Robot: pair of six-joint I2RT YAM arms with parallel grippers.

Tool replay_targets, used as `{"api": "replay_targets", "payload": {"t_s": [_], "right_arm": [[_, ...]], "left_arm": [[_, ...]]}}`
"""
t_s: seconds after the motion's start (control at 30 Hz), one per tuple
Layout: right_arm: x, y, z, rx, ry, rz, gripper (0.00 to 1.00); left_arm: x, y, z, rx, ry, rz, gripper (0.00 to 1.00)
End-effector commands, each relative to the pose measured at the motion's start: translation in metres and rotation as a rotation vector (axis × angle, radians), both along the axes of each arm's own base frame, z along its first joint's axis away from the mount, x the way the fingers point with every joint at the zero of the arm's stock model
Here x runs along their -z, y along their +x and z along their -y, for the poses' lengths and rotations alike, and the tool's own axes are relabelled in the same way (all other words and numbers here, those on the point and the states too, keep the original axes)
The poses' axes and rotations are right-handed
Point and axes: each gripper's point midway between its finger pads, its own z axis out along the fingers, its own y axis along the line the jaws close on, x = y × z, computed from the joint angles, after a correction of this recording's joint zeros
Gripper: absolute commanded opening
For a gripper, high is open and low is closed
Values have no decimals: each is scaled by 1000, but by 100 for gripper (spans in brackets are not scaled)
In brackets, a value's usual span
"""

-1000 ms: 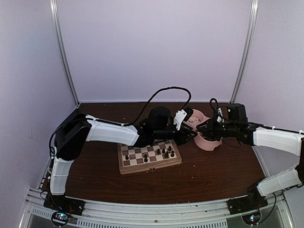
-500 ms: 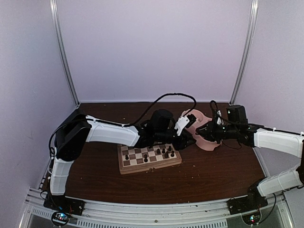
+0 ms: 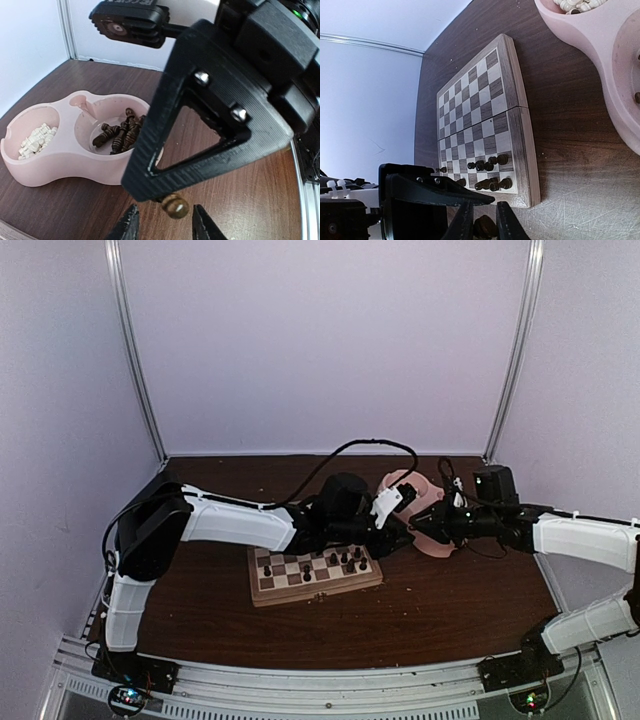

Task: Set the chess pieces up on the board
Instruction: Pass from the right arm to the left

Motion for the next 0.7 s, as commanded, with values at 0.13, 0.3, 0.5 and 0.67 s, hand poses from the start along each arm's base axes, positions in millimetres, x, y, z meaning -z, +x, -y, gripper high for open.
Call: {"api": "replay_targets", "payload": {"t_s": [0.13,0.3,0.5,0.67], "right_arm": [[6,-2,1,6,-31,13,18],[8,-2,0,6,-40,10,18],[10,-1,0,11,-48,10,18],[9,3,2,26,-62,26,18]], "left_arm": [[-55,11,4,-52,-122,52,36],[-56,12,4,-57,-128,44,32],[-57,10,5,-52,-133,37,26],[-59,6,7,-27,-144,24,40]]}}
